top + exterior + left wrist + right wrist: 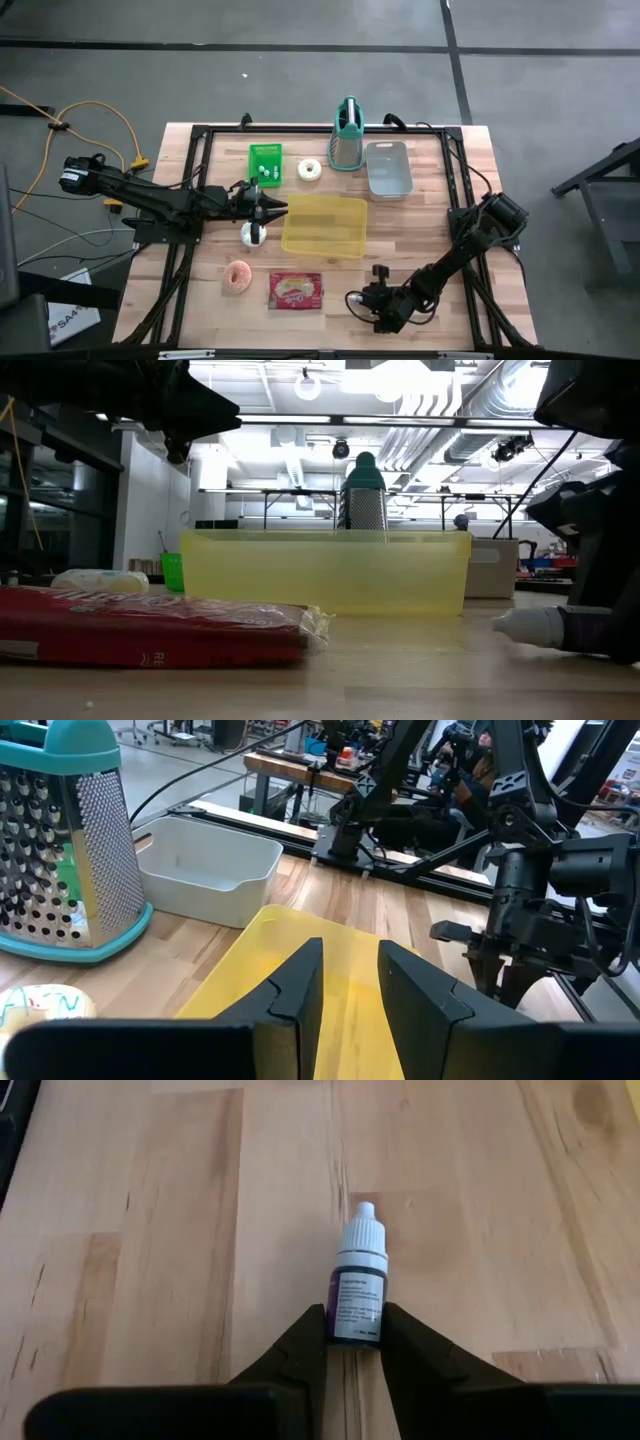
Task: Pick & Place Food Item
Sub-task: Put the purple food coloring bottle into the green bin
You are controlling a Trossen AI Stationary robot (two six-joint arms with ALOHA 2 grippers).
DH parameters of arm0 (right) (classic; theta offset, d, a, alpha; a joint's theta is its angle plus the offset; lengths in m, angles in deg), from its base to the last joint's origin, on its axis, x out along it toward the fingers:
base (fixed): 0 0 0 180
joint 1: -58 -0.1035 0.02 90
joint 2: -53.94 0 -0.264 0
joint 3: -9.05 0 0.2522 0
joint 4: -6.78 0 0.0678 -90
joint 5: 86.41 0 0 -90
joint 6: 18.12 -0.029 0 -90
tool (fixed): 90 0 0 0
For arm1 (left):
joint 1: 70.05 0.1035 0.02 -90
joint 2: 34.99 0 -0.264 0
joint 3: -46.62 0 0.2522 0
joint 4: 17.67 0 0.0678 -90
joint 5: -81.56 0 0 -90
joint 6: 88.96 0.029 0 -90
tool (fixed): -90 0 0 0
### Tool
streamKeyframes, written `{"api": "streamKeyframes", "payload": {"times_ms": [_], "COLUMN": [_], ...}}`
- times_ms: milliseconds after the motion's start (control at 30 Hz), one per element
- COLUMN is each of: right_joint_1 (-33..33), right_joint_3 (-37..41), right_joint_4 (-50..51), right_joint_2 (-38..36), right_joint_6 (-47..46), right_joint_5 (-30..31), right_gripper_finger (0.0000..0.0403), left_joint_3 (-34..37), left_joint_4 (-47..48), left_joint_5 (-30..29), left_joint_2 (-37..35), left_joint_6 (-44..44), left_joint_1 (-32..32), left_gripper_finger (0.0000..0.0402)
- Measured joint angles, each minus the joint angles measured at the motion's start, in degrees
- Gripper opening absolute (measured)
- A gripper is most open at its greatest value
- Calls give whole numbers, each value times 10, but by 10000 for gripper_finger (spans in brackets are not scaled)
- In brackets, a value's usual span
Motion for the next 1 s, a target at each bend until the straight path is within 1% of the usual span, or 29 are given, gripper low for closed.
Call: {"api": "streamKeyframes", "payload": {"times_ms": [233,367,533,667,767,1000], "right_joint_1": [35,63,99,125,141,177], "right_joint_3": [0,0,-2,-22,-44,-102], "right_joint_4": [-61,-111,-173,-178,-174,-153], "right_joint_2": [0,0,0,-1,-1,-1], "right_joint_6": [62,107,160,198,233,323], "right_joint_5": [-3,-19,-52,-67,-75,-62], "right_gripper_finger": [72,71,71,71,71,71], "left_joint_3": [0,0,0,0,0,0], "left_joint_4": [0,-7,-48,-77,-90,-90], "left_joint_5": [0,0,0,0,0,-2], "left_joint_2": [0,0,0,0,0,0], "left_joint_6": [0,4,29,60,64,65], "left_joint_1": [0,-1,-21,-48,-63,-68], "left_gripper_finger": [95,95,95,95,95,95]}}
